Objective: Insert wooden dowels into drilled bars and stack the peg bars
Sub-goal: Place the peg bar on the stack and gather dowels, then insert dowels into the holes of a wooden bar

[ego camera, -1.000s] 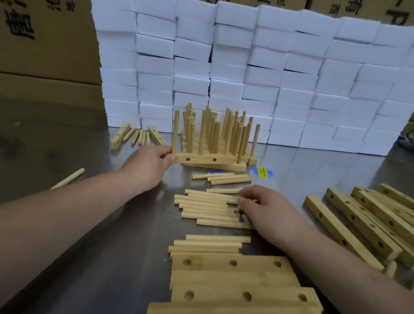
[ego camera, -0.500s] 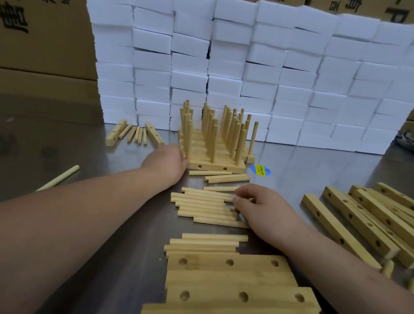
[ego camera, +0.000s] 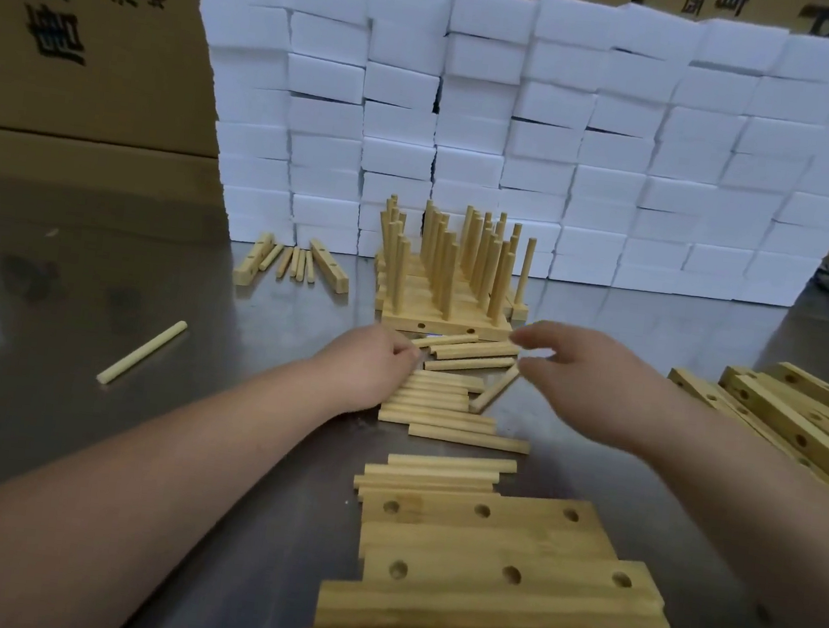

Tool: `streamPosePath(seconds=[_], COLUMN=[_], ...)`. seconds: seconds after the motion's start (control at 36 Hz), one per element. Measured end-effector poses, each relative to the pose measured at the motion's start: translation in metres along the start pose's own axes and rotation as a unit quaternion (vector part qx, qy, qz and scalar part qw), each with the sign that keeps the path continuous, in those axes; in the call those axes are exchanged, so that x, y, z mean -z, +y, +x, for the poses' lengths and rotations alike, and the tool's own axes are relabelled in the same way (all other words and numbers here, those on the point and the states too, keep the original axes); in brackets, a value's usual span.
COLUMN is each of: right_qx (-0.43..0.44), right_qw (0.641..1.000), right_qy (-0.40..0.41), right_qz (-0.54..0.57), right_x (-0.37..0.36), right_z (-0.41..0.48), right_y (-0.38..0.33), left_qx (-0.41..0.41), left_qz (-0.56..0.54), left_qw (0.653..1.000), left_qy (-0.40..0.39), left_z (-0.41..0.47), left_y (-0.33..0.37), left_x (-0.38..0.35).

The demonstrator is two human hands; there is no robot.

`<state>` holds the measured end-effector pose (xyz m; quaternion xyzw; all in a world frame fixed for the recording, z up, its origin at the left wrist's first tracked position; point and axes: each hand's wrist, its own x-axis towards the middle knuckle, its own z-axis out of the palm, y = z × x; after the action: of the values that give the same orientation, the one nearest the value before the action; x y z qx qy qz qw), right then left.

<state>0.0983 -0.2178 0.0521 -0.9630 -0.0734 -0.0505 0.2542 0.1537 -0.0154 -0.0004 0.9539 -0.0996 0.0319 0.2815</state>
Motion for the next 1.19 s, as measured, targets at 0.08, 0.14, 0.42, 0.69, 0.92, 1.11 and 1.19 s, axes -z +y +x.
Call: streamPosePath(seconds=[0.08,0.14,0.42,0.69,0.92,1.11,1.19], right_qx=[-0.033,-0.069,-0.124,-0.091,0.031,0.002,0.001], right_qw=[0.985,0.966,0.941,0.946,0.981,0.899,0.870], right_qy=[0.014,0.001,-0.063,0.000,0.129,0.032,0.007], right_qz=[-0.169,-0.248,-0.309,-0.310,0.144,0.436,0.494], right_x=[0.019,0.027,0.025,0.020,0.036,0.039,0.037], right_z=[0.007,0.012,0.022,0.031,0.008,-0.006,-0.007], right_y=[0.012,0.026,0.065,0.069,0.013,-0.007,-0.008], left_qx=[0.002,0.009,0.036,0.030,-0.108,-0.189,-0.180], left_qz=[-0.007,-0.003,-0.027,-0.074,-0.068,0.012,0.020], left_qw=[0.999,0.999,0.993,0.983,0.977,0.973,0.975], left_qy=[0.032,0.040,0.109,0.167,0.173,0.130,0.126], left_z=[-0.004,-0.005,-0.005,-0.004,-0.018,-0.039,-0.046], left_y=[-0.003,-0.002,-0.003,-0.001,0.029,0.062,0.067], left_x=[-0.002,-0.001,0.000,0.006,0.024,0.052,0.059])
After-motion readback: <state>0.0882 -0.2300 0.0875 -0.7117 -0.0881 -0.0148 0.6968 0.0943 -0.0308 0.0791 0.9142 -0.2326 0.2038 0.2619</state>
